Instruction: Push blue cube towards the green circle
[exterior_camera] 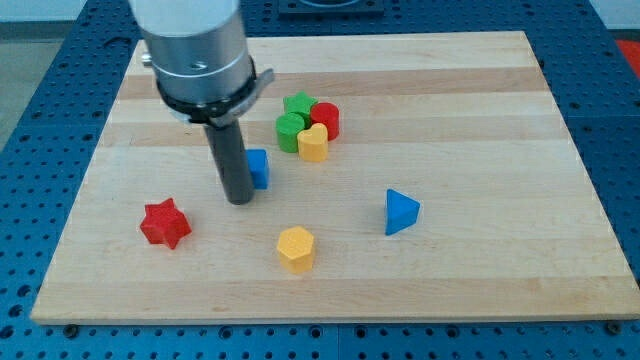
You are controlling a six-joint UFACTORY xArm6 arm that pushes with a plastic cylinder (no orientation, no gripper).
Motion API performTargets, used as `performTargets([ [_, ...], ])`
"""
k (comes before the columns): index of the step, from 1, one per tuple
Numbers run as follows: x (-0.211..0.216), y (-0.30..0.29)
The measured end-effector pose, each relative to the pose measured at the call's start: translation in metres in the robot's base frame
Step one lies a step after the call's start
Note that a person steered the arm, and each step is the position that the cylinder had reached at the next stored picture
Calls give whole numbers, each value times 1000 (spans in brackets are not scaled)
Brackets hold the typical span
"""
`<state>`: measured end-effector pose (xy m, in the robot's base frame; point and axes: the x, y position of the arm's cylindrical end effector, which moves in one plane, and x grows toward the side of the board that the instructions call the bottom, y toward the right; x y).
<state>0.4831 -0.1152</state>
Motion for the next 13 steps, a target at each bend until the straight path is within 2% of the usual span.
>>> performTargets([
  [3,-14,-6],
  [5,-42,-6],
  [7,-35,-6],
  [8,-19,-6],
  [11,-30,-1],
  [13,-30,32],
])
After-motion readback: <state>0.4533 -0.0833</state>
